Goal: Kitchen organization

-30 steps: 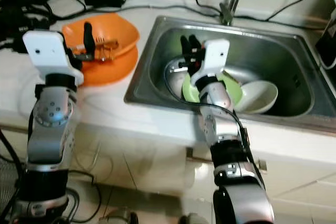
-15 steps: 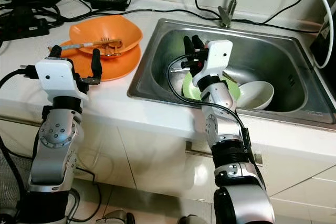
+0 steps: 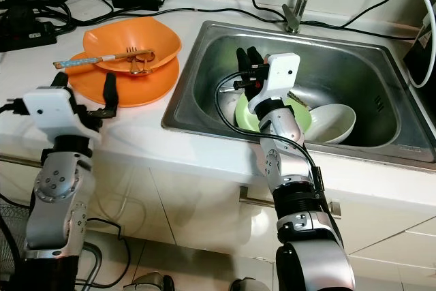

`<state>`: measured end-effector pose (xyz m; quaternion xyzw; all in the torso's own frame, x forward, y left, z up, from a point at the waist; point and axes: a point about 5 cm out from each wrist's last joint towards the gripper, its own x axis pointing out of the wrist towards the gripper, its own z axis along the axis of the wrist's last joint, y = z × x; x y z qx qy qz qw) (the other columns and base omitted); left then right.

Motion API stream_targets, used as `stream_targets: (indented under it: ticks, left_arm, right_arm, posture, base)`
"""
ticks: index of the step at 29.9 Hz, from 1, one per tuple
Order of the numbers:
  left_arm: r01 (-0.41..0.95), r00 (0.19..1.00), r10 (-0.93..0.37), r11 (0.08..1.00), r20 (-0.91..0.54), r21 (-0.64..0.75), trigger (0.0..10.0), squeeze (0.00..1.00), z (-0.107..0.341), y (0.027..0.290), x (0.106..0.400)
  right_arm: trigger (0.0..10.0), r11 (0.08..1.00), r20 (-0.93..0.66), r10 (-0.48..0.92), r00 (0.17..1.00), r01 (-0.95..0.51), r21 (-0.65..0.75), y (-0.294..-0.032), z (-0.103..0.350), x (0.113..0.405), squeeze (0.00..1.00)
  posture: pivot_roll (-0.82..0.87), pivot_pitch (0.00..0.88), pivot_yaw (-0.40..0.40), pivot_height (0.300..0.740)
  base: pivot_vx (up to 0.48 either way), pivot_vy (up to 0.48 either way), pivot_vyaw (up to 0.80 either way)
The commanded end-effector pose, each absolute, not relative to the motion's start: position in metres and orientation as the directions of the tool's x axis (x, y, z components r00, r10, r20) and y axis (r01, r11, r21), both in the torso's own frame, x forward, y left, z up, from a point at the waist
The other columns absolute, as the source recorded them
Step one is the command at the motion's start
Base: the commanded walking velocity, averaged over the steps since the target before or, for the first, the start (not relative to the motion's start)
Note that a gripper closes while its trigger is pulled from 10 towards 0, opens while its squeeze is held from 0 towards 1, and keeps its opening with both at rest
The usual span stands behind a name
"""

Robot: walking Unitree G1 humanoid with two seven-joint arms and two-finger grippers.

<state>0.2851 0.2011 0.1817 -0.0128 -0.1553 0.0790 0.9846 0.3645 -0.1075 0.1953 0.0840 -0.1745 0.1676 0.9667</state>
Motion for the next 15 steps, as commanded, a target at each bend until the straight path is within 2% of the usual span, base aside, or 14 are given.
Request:
stream_targets:
  ticks: [1,8,15]
  left_arm:
    - [-0.148,0.948,0.167,0.985,0.271,-0.087,10.0,0.00,0.175,0.205,0.284]
    - [-0.191,0.942,0.216,0.974,0.255,-0.121,10.0,0.00,0.173,0.217,0.286]
    - [-0.148,0.931,0.195,0.975,0.310,-0.168,10.0,0.00,0.191,0.217,0.304]
  right_arm:
    - [10.0,0.932,0.375,0.281,0.883,-0.344,0.112,-0.112,0.196,0.365,0.00]
    - [10.0,0.933,0.375,0.279,0.884,-0.342,0.114,-0.112,0.196,0.365,0.00]
    - [10.0,0.931,0.376,0.281,0.883,-0.346,0.116,-0.110,0.196,0.365,0.00]
  posture:
    - [0.04,0.085,-0.056,0.740]
    - [0.04,0.087,-0.059,0.740]
    - [0.04,0.083,-0.057,0.740]
  base:
    - [0.000,0.000,0.00]
    - [0.000,0.000,0.00]
    - [0.000,0.000,0.00]
